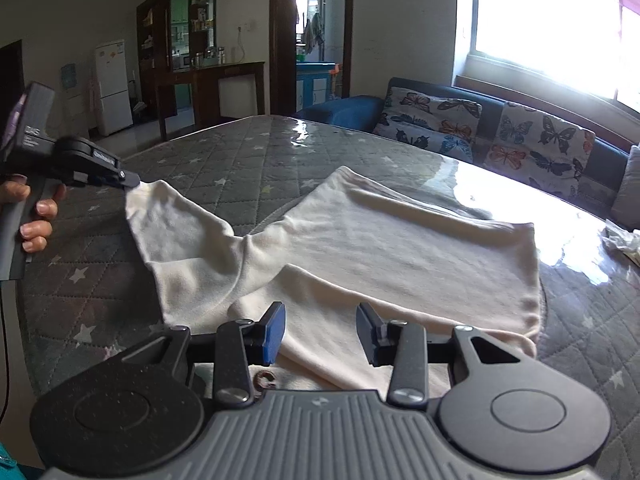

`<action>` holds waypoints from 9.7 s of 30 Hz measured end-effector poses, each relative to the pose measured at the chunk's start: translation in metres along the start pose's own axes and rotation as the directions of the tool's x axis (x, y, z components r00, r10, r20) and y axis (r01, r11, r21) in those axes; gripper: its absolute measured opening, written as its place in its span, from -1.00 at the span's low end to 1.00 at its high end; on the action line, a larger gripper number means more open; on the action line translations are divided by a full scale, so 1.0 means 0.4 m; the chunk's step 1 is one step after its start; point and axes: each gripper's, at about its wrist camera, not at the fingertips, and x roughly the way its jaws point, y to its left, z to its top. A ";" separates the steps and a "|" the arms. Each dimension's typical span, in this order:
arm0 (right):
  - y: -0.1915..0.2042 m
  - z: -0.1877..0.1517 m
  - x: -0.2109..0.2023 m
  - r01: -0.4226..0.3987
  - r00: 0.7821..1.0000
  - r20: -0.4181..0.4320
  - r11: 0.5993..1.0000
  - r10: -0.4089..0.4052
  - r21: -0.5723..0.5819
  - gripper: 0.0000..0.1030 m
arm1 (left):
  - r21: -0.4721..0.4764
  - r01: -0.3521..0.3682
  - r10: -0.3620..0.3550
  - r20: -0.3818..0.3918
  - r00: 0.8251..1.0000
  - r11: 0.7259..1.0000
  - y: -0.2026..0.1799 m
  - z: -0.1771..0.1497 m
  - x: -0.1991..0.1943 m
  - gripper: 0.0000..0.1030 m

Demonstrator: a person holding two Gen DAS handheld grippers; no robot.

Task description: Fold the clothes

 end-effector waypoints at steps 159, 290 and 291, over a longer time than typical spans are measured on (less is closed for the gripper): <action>-0.184 0.003 0.103 0.100 0.993 -0.085 0.965 -0.082 0.243 -0.78 | 0.346 0.536 -0.462 -0.278 0.842 0.770 -0.433 -0.149 0.033 0.12; -0.068 -0.095 -0.098 -0.020 0.998 -0.065 0.968 0.003 -0.252 -0.15 | 0.686 0.579 -0.557 -0.298 0.776 0.441 -0.438 -0.254 -0.100 -0.78; -0.063 -0.102 -0.101 -0.025 0.998 -0.066 0.962 0.007 -0.271 -0.10 | 0.677 0.585 -0.556 -0.302 0.774 0.447 -0.438 -0.251 -0.094 -0.78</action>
